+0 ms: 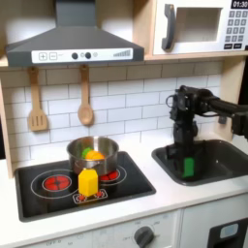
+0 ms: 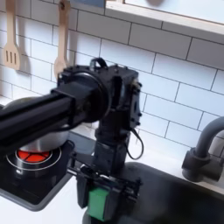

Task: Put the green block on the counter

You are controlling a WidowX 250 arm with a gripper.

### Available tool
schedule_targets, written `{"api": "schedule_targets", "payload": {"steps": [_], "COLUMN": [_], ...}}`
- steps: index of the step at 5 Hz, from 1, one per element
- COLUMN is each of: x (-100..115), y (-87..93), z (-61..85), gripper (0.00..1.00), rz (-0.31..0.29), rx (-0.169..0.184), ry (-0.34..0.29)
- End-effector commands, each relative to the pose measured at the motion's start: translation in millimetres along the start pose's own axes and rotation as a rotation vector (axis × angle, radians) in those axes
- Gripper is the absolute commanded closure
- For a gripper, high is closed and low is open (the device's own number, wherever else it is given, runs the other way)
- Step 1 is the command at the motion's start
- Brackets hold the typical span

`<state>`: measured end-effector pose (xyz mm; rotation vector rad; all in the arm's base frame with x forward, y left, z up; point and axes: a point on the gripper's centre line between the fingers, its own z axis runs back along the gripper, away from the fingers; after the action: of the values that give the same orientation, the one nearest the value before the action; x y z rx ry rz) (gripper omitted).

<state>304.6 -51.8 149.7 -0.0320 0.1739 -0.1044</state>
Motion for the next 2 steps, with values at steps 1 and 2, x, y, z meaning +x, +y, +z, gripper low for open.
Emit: {"api": "schedule_targets", "payload": {"steps": [1,2], "x": [9,20], "y": [-27.5,-27.0], "z": [-27.0,-44.1], "gripper": [1.00,1.00], "rz": [-0.021,0.011], "rx": [0.008,0.033], "ry": [0.005,0.016]}}
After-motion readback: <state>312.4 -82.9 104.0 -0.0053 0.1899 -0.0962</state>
